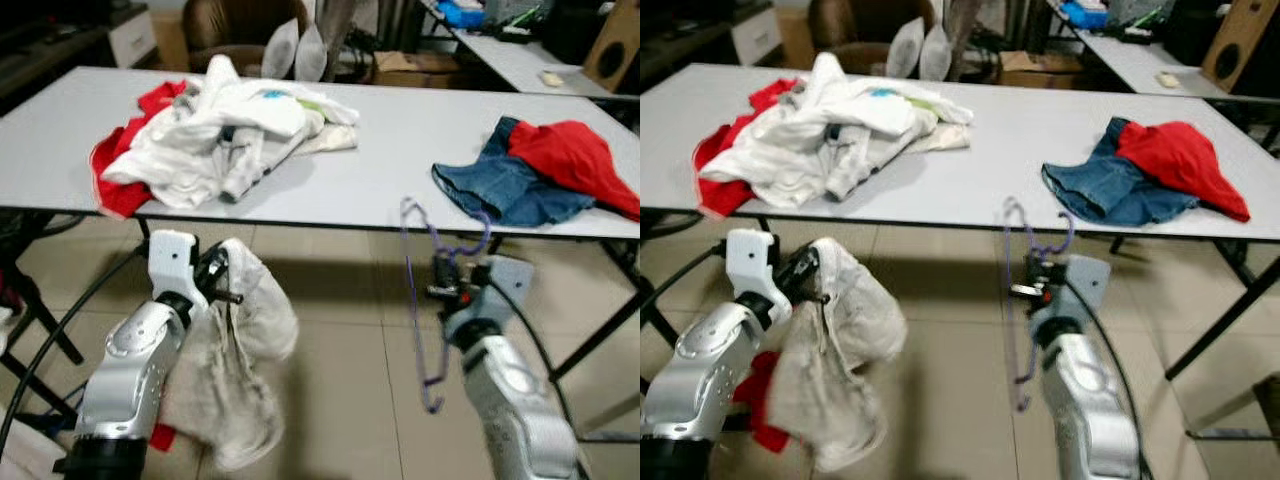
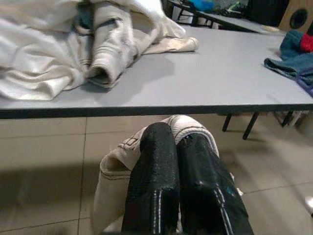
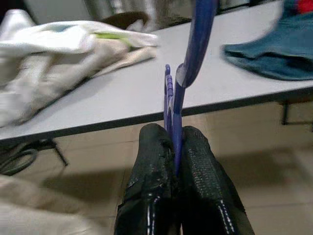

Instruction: Hang hanger

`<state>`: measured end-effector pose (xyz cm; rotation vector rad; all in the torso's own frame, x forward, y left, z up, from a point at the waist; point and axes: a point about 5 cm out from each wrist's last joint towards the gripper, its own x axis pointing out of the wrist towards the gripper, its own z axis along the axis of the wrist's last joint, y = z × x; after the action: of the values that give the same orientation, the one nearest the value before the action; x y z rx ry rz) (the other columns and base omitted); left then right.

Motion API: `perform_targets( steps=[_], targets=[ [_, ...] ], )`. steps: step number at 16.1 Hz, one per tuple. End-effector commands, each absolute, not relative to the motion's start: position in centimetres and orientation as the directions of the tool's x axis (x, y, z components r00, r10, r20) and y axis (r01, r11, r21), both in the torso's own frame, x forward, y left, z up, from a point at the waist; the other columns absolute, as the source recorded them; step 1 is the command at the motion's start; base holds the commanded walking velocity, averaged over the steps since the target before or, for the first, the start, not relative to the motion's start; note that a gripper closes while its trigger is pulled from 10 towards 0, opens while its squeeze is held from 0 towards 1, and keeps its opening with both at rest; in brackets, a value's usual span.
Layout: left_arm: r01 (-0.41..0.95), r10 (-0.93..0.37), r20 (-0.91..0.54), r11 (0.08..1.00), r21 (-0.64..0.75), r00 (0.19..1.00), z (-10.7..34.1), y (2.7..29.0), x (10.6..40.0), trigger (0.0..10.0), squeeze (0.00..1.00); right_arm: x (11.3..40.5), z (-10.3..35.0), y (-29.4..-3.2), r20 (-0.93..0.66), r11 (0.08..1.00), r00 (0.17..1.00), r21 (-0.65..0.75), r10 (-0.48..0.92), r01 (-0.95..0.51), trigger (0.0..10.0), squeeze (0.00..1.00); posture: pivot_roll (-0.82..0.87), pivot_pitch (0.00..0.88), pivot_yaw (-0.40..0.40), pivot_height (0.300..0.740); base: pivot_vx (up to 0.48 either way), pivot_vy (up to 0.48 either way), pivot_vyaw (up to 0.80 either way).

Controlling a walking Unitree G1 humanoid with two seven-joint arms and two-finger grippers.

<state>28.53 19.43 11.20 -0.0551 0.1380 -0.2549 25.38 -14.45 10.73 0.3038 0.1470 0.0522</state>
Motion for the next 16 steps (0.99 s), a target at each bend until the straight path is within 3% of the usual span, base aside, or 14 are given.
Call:
perform_targets(
  steps=[1, 8, 16],
  targets=[
    [0.262, -0.266, -0.044, 0.962, -0.077, 0.963, 12.9, 18.7, 28.9, 10.0, 0.00, 25.7, 11.6, -14.9, -0.104, 0.955, 0.992, 0.295, 0.072, -0.038, 10.0, 0.00, -0.11, 0.000, -0.008, 0.740, 0.000, 0.000, 0.00],
    [0.241, -0.241, 0.014, 0.970, -0.042, 0.971, 14.6, 18.9, 29.5, 10.0, 0.00, 27.6, 13.5, -14.6, -0.057, 0.951, 0.968, 0.207, 0.245, -0.228, 10.0, 0.00, -0.08, 0.000, -0.075, 0.740, 0.277, 0.000, -0.17],
    [0.247, -0.245, 0.061, 0.969, -0.014, 0.968, 16.7, 19.2, 30.7, 10.0, 0.00, 27.4, 15.1, -14.7, -0.044, 0.908, 0.910, 0.105, 0.412, -0.405, 10.0, 0.00, -0.11, 0.000, -0.068, 0.740, 0.349, 0.000, 0.00]
  ],
)
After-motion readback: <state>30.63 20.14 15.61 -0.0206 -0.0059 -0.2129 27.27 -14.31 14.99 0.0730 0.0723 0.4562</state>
